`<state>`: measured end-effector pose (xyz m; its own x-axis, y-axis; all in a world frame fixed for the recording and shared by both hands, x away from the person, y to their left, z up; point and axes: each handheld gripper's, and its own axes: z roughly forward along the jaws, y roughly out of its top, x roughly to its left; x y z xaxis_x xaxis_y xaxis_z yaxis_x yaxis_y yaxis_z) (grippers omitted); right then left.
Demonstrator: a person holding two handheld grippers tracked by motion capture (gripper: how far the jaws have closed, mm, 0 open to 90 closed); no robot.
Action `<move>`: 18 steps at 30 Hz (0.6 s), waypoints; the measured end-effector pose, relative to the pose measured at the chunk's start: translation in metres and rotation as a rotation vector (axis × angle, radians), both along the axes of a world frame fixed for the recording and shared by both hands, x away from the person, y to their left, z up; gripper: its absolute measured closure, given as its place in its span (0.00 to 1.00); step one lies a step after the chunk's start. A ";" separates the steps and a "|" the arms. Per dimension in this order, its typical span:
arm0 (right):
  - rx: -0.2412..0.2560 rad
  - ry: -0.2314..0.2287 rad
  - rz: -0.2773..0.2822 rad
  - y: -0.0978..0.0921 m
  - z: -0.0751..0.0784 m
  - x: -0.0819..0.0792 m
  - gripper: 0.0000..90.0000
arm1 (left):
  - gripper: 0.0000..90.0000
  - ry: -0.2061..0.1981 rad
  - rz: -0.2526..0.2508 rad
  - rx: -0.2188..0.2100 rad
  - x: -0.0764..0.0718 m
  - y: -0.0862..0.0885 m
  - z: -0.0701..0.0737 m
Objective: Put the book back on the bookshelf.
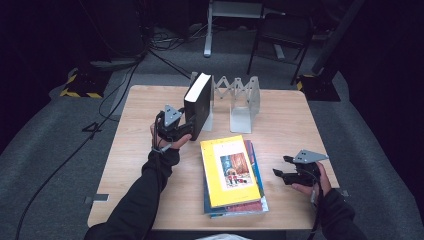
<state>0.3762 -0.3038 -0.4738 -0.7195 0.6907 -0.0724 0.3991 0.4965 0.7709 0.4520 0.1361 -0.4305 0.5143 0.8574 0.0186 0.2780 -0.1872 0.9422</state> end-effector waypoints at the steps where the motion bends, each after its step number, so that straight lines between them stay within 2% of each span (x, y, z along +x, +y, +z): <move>1: -0.001 -0.002 0.000 0.000 0.000 0.000 0.35 | 0.54 0.009 0.004 0.012 0.000 -0.001 -0.004; 3: -0.003 0.000 0.001 0.000 0.000 0.000 0.35 | 0.54 0.034 0.009 0.013 0.003 -0.003 -0.012; 8: -0.001 0.001 -0.001 0.000 0.000 0.000 0.35 | 0.54 0.020 0.046 0.017 0.004 -0.007 -0.013; 13: -0.003 -0.001 0.002 0.000 0.000 0.000 0.35 | 0.55 0.029 0.085 -0.008 0.008 -0.007 -0.013; 15: -0.005 -0.002 0.003 0.001 0.000 0.000 0.35 | 0.55 0.029 0.100 0.012 0.012 -0.012 -0.011; 18: -0.006 -0.002 0.003 0.001 0.000 0.000 0.35 | 0.56 0.032 0.114 0.014 0.014 -0.015 -0.011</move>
<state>0.3766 -0.3032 -0.4740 -0.7214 0.6881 -0.0781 0.3958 0.5023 0.7688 0.4662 0.1207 -0.4413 0.4144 0.9100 0.0159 0.3280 -0.1656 0.9300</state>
